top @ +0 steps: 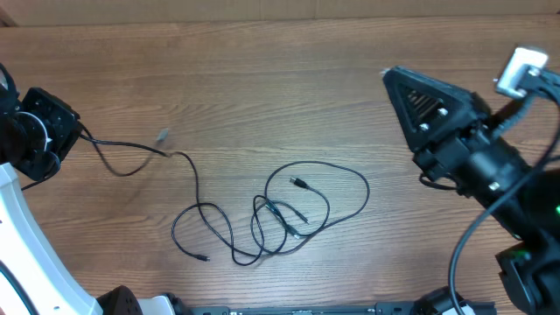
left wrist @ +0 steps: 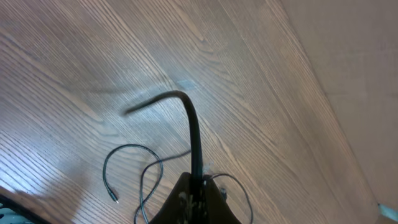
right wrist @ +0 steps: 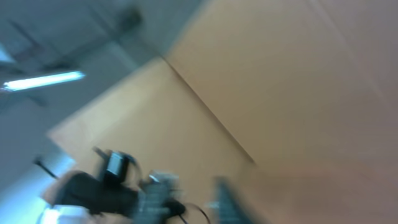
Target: Untangle cables
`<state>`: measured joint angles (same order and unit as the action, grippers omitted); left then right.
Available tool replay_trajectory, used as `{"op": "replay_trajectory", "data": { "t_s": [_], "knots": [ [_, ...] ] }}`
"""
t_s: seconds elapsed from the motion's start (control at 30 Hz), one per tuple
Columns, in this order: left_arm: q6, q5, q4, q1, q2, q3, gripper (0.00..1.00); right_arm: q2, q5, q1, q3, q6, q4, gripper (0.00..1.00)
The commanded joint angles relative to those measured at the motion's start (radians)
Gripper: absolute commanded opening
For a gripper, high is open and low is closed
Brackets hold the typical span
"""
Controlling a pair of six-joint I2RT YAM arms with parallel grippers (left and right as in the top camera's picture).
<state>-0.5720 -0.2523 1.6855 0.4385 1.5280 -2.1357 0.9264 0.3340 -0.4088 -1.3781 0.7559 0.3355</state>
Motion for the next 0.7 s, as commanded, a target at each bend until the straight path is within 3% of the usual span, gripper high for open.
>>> {"op": "replay_trajectory", "data": {
  "t_s": [0.0, 0.07, 0.13, 0.17, 0.27, 0.47, 0.67],
  "knots": [
    [0.024, -0.051, -0.018, -0.001, -0.001, 0.005, 0.04, 0.07, -0.011, 0.005, -0.004, -0.006, 0.122, 0.54],
    [0.111, -0.267, -0.075, -0.001, -0.002, 0.005, 0.04, 0.161, 0.027, -0.009, -0.002, -0.053, 0.205, 0.5],
    [0.167, -0.481, -0.133, -0.001, -0.002, 0.005, 0.04, 0.237, 0.11, -0.029, -0.003, -0.154, 0.225, 0.65],
    [0.168, -0.608, -0.181, -0.001, -0.002, 0.005, 0.04, 0.298, 0.183, -0.047, -0.003, -0.226, 0.229, 0.78],
    [0.152, -0.77, -0.275, -0.004, -0.004, 0.005, 0.04, 0.449, 0.278, -0.106, -0.003, -0.321, 0.229, 1.0],
    [0.085, -0.809, -0.333, -0.029, -0.004, 0.005, 0.04, 0.775, 0.275, -0.264, -0.003, -0.391, 0.121, 1.0],
    [-0.024, -0.74, -0.359, -0.029, -0.004, 0.005, 0.04, 0.869, 0.27, -0.346, -0.002, -0.44, 0.027, 1.0]
  ]
}}
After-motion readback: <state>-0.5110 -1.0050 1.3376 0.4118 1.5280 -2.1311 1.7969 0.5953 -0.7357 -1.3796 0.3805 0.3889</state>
